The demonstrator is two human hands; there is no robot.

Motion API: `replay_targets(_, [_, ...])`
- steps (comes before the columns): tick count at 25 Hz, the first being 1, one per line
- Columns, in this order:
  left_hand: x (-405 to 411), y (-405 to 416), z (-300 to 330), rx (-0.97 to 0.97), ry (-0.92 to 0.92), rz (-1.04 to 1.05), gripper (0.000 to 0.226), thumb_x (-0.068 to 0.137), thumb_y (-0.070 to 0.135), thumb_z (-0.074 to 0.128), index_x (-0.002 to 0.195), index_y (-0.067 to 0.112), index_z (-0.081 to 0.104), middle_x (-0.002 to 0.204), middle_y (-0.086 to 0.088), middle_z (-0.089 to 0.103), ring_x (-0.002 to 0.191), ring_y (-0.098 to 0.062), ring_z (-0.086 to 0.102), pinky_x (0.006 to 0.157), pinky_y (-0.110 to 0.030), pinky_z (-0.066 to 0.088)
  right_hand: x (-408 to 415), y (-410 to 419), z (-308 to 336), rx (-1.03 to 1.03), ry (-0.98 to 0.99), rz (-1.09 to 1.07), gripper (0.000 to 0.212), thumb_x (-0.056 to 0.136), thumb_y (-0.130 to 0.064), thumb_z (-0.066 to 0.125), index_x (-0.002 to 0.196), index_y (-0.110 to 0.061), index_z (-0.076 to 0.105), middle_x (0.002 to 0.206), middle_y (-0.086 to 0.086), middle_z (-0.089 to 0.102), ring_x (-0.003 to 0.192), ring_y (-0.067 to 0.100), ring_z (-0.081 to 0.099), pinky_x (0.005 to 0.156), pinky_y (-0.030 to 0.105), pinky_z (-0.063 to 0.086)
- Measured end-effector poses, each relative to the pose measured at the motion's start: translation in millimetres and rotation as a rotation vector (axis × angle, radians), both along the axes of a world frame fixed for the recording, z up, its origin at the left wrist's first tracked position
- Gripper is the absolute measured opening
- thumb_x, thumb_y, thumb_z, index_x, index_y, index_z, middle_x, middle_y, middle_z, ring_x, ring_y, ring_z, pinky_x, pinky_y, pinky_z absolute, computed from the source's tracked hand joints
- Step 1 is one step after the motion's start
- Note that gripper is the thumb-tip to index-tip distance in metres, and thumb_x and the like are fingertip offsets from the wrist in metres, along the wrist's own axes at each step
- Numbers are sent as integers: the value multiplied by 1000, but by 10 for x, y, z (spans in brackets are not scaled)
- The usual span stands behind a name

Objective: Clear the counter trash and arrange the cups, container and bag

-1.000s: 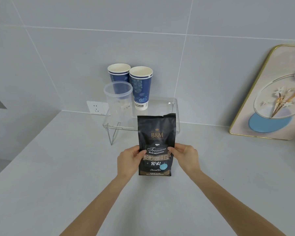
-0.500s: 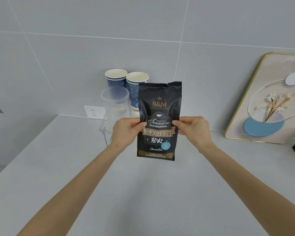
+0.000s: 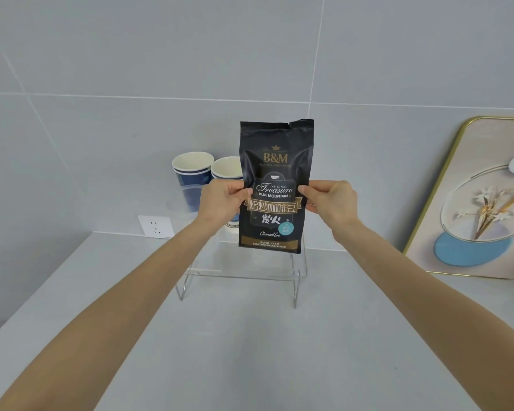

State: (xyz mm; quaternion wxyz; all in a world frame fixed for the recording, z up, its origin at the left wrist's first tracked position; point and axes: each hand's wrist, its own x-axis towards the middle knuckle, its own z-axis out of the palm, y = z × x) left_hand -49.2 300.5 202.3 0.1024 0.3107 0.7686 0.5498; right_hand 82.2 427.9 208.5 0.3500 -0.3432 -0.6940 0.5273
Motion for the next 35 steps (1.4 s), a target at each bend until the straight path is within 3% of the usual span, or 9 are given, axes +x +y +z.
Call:
replay_targets(4, [-106,230,-127,14,9,37,18,84,16,58,89,2,68,100,-15,71,95,-30,64,87,-52,51,-179,182,-140,3,-1,-65,19,82,-19,64,94,-5,71,75,2,66,72,18,62,77,35,57])
replay_targets(9, [-176,377,-291,13,68,44,20,85,17,55,90,1,66,101,-15,71,95,-28,64,81,-42,53,-320,316,-320,37,-5,-58,20,84,-20,63,93,-5,71,76,1,66,73,20,63,83,46,56])
replay_targets(13, [-229,469,-345,9,156,75,21,85,17,55,81,-1,65,94,-15,72,83,-24,62,68,-35,49,-396,414,-387,33,16,-68,17,84,-20,63,90,-6,71,76,1,66,73,18,63,82,47,56])
replay_targets(17, [-227,530,-470,14,146,81,23,86,17,54,82,-4,65,90,-16,73,77,-18,59,68,-38,50,-424,477,-471,31,-5,-57,18,84,-20,62,91,-6,70,83,7,71,74,16,63,81,46,57])
replay_targets(23, [-247,569,-583,10,109,100,21,85,18,55,88,1,66,97,-15,72,84,-20,62,65,-30,50,-439,511,-587,51,-35,-37,22,85,-21,61,100,-6,68,98,12,73,76,14,62,73,32,55])
replay_targets(26, [-281,560,-566,-24,96,108,22,87,20,53,93,3,65,104,-13,70,91,-25,63,63,-19,43,-454,527,-541,2,-29,-16,25,86,-17,59,108,-5,64,107,14,70,86,17,62,82,37,55])
replay_targets(31, [-260,502,-494,-90,80,57,29,87,23,51,112,9,58,119,-12,64,108,-26,59,77,-27,45,-373,462,-480,82,-164,79,35,88,-19,55,121,-8,54,123,13,63,104,19,59,81,27,48])
replay_targets(35, [-194,379,-343,-112,124,70,37,88,20,50,124,10,49,126,-12,59,116,-24,54,90,-31,45,-295,364,-374,210,-357,156,53,88,-27,54,135,-13,36,140,10,48,126,25,46,95,38,47])
